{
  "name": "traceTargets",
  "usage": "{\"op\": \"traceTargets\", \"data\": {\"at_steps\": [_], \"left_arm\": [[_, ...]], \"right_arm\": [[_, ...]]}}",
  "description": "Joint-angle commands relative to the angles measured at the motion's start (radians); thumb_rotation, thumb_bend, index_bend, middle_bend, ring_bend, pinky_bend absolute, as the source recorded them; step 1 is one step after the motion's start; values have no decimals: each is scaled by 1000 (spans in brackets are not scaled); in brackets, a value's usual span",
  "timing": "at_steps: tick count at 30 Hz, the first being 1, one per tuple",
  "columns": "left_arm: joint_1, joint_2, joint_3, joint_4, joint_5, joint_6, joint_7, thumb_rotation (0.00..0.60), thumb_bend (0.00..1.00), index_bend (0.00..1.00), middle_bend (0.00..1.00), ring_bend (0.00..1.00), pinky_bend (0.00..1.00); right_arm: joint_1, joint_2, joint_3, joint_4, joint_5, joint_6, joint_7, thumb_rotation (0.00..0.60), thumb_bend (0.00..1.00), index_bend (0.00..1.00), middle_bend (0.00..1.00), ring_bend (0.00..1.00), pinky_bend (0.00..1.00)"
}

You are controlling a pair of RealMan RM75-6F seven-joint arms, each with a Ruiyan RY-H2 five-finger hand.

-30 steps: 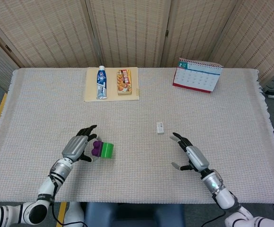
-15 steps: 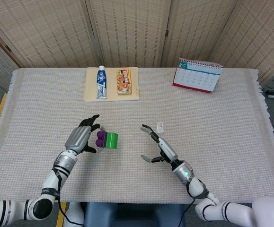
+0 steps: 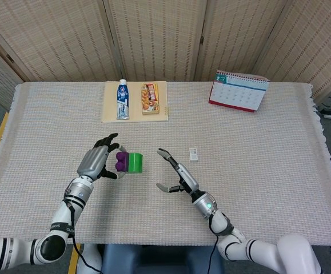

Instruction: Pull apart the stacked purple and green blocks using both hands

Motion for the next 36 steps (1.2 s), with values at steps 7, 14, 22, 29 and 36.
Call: {"op": "traceTargets", "data": {"at_steps": [7, 14, 22, 29, 36], "left_arm": [[2, -14, 24, -1, 16, -1, -27, 600, 365, 623, 75, 0, 70], [-1, -45, 32, 19, 25, -16, -59, 600, 366, 625, 83, 0, 70], [-18, -71, 34, 33, 16, -4, -50, 600, 366, 625, 83, 0, 70], [-22, -82, 35, 27, 21, 4, -52, 600, 366, 625, 84, 0, 70], [-22, -88, 38, 24, 27, 12, -51, 600, 366, 623, 87, 0, 70]], "right_arm": [[53, -49, 20, 62, 12, -16, 86, 600, 346, 11, 0, 0, 0], [60, -60, 18, 77, 19, -7, 113, 600, 347, 31, 0, 0, 0], [98, -84, 31, 102, 34, -43, 142, 600, 346, 91, 0, 0, 0], [113, -112, 36, 125, 45, -50, 137, 600, 346, 202, 0, 0, 0], [92, -126, 30, 131, 57, -28, 135, 600, 346, 387, 5, 0, 0]]}}
